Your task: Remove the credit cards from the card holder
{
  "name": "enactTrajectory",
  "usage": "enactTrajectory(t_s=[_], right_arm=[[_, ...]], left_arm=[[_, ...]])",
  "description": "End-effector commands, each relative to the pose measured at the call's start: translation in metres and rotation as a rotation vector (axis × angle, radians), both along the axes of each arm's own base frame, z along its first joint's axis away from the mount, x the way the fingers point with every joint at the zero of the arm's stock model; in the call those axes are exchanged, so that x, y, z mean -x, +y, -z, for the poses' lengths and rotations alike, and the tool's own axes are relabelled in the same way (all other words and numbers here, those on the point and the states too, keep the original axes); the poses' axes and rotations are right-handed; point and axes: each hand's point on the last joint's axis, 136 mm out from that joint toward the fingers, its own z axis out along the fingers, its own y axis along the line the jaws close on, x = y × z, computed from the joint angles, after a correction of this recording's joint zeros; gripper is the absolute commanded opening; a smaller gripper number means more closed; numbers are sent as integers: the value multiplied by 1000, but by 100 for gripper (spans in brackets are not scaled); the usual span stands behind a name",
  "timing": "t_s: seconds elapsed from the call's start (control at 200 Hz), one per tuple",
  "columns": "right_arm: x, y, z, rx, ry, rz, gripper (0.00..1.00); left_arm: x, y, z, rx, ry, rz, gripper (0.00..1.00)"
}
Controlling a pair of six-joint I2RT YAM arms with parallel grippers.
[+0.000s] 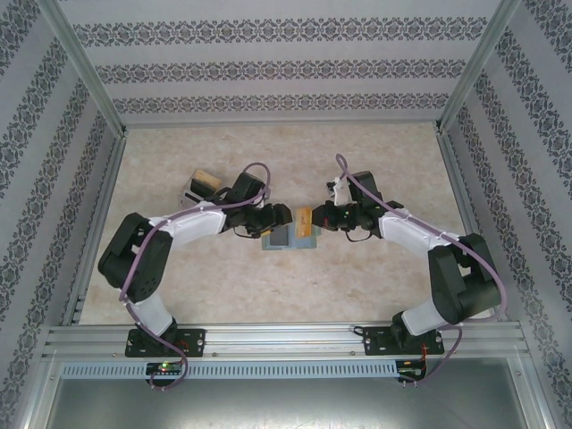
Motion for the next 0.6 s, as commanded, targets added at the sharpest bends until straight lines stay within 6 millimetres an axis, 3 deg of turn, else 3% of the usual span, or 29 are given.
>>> enactTrajectory(t_s=[0.0, 0.1, 0.27, 0.455, 0.595], right_arm=[[-3, 9, -29, -119, -25, -36, 0], [-5, 15, -41, -181, -23, -49, 0], [-9, 25, -61, -290, -15, -73, 0], [-12, 31, -83, -397, -16, -85, 0], [-13, 31, -87, -412, -13, -86, 0]], left_arm=[[-9, 4, -36, 116, -85, -26, 81], [-7, 16, -51, 143, -118, -39, 90], [-4, 17, -72, 271, -137, -17, 94], [-3, 0, -92, 451, -127, 52, 85], [-5, -5, -107, 505, -160, 76, 70]])
